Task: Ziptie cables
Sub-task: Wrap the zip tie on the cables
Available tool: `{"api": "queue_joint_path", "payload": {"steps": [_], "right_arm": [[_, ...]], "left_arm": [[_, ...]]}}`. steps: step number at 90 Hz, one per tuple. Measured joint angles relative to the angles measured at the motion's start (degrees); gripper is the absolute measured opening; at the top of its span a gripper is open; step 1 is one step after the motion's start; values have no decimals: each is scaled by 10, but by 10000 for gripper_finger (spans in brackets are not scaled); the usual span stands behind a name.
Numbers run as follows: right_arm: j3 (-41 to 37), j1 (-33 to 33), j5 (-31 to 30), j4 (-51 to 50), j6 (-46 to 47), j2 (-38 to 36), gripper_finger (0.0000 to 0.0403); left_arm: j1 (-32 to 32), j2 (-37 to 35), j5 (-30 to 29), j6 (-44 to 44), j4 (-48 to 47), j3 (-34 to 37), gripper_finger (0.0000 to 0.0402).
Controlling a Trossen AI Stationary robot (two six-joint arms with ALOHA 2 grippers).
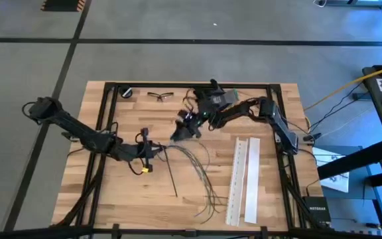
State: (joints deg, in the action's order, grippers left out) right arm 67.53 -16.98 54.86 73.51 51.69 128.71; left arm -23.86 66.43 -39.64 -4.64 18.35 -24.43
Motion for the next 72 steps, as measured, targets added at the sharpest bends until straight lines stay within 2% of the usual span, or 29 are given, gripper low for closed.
{"api": "queue_joint_path", "payload": {"steps": [12,17,25,33,54,72], "right_arm": [[1,35,-124,12,-27,-2,154],[7,51,-142,-11,-50,-2,154],[33,63,-104,-57,-102,-2,154],[75,70,-64,-98,-103,-2,154],[168,80,-8,-327,-228,-2,154],[176,82,10,-345,-250,-2,151]], "left_arm": [[0,0,0,1,15,0,0],[0,0,0,1,20,0,0],[0,0,0,7,21,0,0],[0,0,0,17,22,0,0],[0,0,8,40,19,0,0],[-1,0,11,42,21,0,0]]}}
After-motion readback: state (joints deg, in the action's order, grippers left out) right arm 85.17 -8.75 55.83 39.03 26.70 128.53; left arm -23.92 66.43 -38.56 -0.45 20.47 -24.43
